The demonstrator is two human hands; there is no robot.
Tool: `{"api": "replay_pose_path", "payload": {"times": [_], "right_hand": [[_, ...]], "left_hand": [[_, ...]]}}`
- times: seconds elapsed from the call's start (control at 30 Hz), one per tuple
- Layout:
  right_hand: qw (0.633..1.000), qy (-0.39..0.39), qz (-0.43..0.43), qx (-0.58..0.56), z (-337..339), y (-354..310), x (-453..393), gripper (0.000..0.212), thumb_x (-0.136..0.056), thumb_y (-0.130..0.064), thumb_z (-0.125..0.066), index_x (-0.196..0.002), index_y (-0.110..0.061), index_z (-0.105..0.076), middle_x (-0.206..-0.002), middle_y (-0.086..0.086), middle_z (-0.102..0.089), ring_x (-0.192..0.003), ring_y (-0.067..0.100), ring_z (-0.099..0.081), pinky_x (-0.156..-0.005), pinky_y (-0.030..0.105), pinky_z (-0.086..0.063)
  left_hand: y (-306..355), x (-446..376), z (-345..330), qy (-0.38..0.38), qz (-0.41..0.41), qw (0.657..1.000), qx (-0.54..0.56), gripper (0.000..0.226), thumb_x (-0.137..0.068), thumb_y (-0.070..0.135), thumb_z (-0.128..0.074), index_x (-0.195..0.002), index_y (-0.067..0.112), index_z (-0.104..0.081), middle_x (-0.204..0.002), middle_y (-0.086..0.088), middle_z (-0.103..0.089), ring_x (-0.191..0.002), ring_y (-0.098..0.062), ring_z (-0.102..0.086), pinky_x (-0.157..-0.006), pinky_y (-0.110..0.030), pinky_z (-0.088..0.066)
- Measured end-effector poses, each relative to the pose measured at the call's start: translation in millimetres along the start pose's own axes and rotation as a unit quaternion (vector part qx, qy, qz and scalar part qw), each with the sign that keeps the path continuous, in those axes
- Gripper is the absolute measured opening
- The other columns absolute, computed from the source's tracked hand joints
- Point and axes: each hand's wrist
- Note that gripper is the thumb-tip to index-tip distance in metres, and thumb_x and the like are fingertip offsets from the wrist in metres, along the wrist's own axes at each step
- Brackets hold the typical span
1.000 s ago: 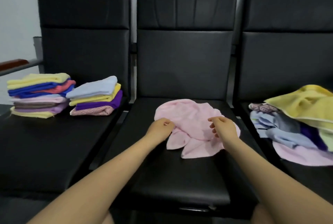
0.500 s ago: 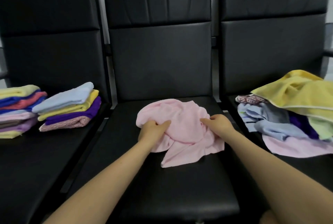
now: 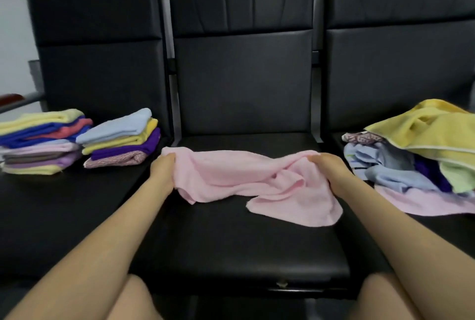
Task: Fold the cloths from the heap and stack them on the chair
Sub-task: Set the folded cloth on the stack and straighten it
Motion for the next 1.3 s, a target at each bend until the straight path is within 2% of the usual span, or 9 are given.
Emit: {"api": "replay_pose_path", "payload": {"times": [0.07, 0.2, 0.33, 0.47, 0.57, 0.73, 0.93, 1.1, 1.3], "right_hand": [[0.996, -0.044, -0.003, 0.078, -2.8, 2.1, 8.7, 0.009, -0.09, -0.019, -0.06, -0.092, -0.011, -0.063, -0.089, 0.007, -0.063, -0.073, 0.015, -0.056, -0.059, 0.027, -0.042], [0.989, -0.089, -0.056, 0.105, -5.0, -0.2, 15.1, 0.024, -0.084, -0.028, -0.07, -0.097, -0.009, -0.067, -0.089, 0.01, -0.07, -0.081, 0.023, -0.066, -0.067, 0.029, -0.05], [0.981, -0.164, -0.075, 0.073, -16.2, -4.6, 26.1, 0.035, -0.083, -0.035, -0.071, -0.108, -0.013, -0.067, -0.103, 0.011, -0.072, -0.098, 0.027, -0.068, -0.094, 0.041, -0.052], [0.968, -0.225, -0.069, -0.087, -33.4, -12.9, 34.1, 0.04, -0.088, -0.032, -0.066, -0.119, -0.007, -0.064, -0.111, 0.017, -0.07, -0.107, 0.032, -0.066, -0.098, 0.045, -0.05], [0.958, -0.214, -0.068, -0.178, -49.0, -17.8, 38.9, 0.038, -0.089, -0.032, -0.064, -0.121, -0.011, -0.063, -0.116, 0.016, -0.068, -0.109, 0.033, -0.063, -0.093, 0.044, -0.052], [0.939, -0.182, -0.088, -0.28, -65.1, -22.9, 44.7, 0.033, -0.089, -0.03, -0.066, -0.117, -0.013, -0.06, -0.114, 0.015, -0.067, -0.108, 0.032, -0.062, -0.095, 0.046, -0.05], [0.935, -0.179, -0.06, -0.302, -62.0, -26.0, 44.0, 0.028, -0.09, -0.023, -0.065, -0.114, -0.009, -0.062, -0.111, 0.015, -0.069, -0.105, 0.03, -0.064, -0.08, 0.039, -0.053], [0.927, -0.187, -0.003, -0.326, -36.7, -38.5, 36.3, 0.013, -0.088, -0.019, -0.064, -0.079, -0.011, -0.067, -0.081, 0.007, -0.069, -0.073, 0.018, -0.068, -0.072, 0.033, -0.051], [0.946, -0.238, 0.011, -0.22, -12.6, -47.2, 44.4, 0.021, -0.078, -0.016, -0.069, -0.097, -0.008, -0.066, -0.093, 0.009, -0.07, -0.082, 0.021, -0.069, -0.081, 0.036, -0.053]], "left_hand": [[-4.9, 9.3, 5.3, -0.015, -0.033, 0.985, -0.168, 0.05, -0.088, 0.026, -0.059, -0.133, 0.005, -0.053, -0.135, -0.019, -0.055, -0.122, -0.037, -0.054, -0.09, -0.036, -0.047], [-9.3, 55.3, 2.0, 0.045, -0.261, 0.877, -0.4, 0.033, -0.09, 0.026, -0.06, -0.12, 0.012, -0.061, -0.119, -0.012, -0.056, -0.116, -0.032, -0.048, -0.087, -0.034, -0.042], [-15.4, 98.1, -17.0, -0.146, -0.19, 0.897, -0.372, 0.035, -0.099, 0.035, -0.047, -0.08, 0.013, -0.067, -0.077, 0.001, -0.063, -0.075, -0.018, -0.056, -0.063, -0.026, -0.043], [-32.2, 118.4, -36.6, -0.26, -0.09, 0.888, -0.368, 0.057, -0.104, 0.045, -0.026, -0.098, 0.016, -0.074, -0.092, 0.004, -0.07, -0.078, -0.008, -0.057, -0.081, -0.025, -0.044], [-36.6, 117.1, -47.9, -0.257, -0.024, 0.926, -0.274, 0.07, -0.099, 0.06, -0.021, -0.115, 0.013, -0.07, -0.112, -0.004, -0.071, -0.106, -0.019, -0.062, -0.105, -0.034, -0.041], [-21.3, 114.5, -60.8, -0.277, 0.065, 0.955, -0.082, 0.059, -0.096, 0.058, -0.039, -0.125, 0.01, -0.059, -0.125, -0.009, -0.062, -0.112, -0.025, -0.058, -0.1, -0.039, -0.046], [-9.3, 113.9, -61.9, -0.212, 0.039, 0.975, -0.05, 0.025, -0.098, 0.028, -0.054, -0.109, 0.007, -0.061, -0.109, -0.012, -0.063, -0.099, -0.026, -0.061, -0.092, -0.04, -0.051], [16.2, 97.7, -38.0, -0.09, -0.073, 0.988, 0.098, 0.015, -0.099, 0.025, -0.049, -0.09, 0.019, -0.06, -0.087, 0.0, -0.06, -0.086, -0.021, -0.057, -0.072, -0.03, -0.044], [46.3, 100.6, 6.4, -0.078, -0.193, 0.977, 0.034, 0.02, -0.1, 0.025, -0.045, -0.088, 0.026, -0.061, -0.093, 0.004, -0.063, -0.085, -0.01, -0.058, -0.075, -0.028, -0.046]]}}
Point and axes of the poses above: each hand's wrist, its own x-axis away from the middle knuckle, its own z-axis out of the back of the hand, y = z × x
